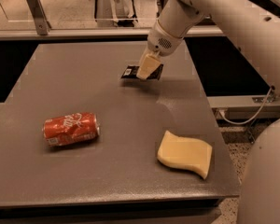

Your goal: Move rxbar chocolate near sponge

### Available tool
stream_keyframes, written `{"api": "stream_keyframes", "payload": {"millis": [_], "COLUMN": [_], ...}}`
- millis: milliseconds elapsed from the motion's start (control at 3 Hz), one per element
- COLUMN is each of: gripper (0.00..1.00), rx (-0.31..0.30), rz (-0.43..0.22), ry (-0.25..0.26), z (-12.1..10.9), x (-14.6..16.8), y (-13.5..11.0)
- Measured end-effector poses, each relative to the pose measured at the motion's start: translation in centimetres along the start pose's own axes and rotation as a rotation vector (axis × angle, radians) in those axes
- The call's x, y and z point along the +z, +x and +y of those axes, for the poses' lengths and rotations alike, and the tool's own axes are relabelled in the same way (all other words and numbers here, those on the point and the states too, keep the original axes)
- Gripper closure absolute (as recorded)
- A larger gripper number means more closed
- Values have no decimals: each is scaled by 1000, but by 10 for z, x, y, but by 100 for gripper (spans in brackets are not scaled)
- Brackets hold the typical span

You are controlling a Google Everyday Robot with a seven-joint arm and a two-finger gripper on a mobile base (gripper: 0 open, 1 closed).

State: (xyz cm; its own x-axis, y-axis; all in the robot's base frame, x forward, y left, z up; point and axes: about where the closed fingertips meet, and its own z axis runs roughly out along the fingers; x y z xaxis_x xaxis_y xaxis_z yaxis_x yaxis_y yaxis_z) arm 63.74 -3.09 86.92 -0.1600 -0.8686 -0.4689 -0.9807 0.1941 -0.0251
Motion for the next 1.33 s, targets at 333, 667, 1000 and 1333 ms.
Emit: {"api": "stream_keyframes", "payload": {"millis": [333, 667, 1000, 1333], "gripper": [100, 100, 100, 82], "rx": [-45, -93, -153, -202], "rz": [-60, -138, -198, -218], "ry": [-35, -95, -122, -136], "z": [19, 43, 71, 93], "x": [-30, -49, -70, -82], "y": [9, 35, 66, 95]}}
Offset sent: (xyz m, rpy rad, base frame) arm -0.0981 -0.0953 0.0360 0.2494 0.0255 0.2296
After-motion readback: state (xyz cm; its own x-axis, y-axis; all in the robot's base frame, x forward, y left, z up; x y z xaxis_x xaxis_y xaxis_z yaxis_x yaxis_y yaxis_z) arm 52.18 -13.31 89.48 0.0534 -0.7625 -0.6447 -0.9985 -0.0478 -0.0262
